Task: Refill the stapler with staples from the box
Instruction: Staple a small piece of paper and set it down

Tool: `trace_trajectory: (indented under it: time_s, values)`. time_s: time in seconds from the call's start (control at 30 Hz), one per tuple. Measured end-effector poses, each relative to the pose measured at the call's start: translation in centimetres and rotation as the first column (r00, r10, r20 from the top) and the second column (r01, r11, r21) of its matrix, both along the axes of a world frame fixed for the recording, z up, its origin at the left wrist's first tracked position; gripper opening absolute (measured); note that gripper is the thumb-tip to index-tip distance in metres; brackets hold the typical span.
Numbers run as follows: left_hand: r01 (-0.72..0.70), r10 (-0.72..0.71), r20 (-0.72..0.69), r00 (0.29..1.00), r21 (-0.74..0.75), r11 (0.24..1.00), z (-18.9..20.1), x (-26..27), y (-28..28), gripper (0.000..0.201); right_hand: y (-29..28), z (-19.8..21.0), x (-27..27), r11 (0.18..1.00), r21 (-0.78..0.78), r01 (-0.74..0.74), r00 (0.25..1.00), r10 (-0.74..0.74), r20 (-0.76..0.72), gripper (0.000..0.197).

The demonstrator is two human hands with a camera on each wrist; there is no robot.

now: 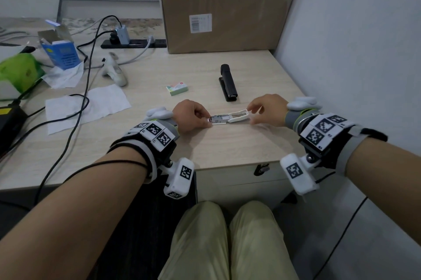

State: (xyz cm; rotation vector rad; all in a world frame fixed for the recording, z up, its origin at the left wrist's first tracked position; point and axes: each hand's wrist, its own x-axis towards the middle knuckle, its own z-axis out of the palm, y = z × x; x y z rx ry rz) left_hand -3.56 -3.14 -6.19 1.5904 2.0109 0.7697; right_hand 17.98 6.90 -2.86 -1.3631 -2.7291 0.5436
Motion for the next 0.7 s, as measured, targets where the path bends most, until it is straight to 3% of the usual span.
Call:
trace_trajectory:
  time_s: [0.17, 0.43, 0.57, 0.7]
  values:
    - [0.001, -0.001, -0.008, 1.000, 0.012, 1.000, 0.0, 0.1, -0.2, 0.021, 0.0, -0.6, -0.5, 1.000, -0.020, 0.019, 0.992, -0.021, -0.123, 0.023]
    - [-0.007, 0.006, 0.006, 1.000, 0.035, 0.999, -0.1, 0.2, -0.3, 0.026, -0.8, 0.2, -1.7, 0.997, -0.062, -0.049, 0.931, 0.023, -0.364, 0.023]
    - [-0.009, 0.009, 0.005, 1.000, 0.033, 0.999, -0.1, 0.2, -0.3, 0.025, -1.8, 0.6, -4.0, 0.993, -0.026, -0.118, 0.936, 0.103, -0.338, 0.022]
    - [0.004, -0.004, -0.012, 1.000, 0.031, 1.000, -0.2, 0.1, -0.3, 0.025, -2.9, 0.5, -6.4, 0.978, 0.036, -0.207, 0.967, 0.210, -0.146, 0.021]
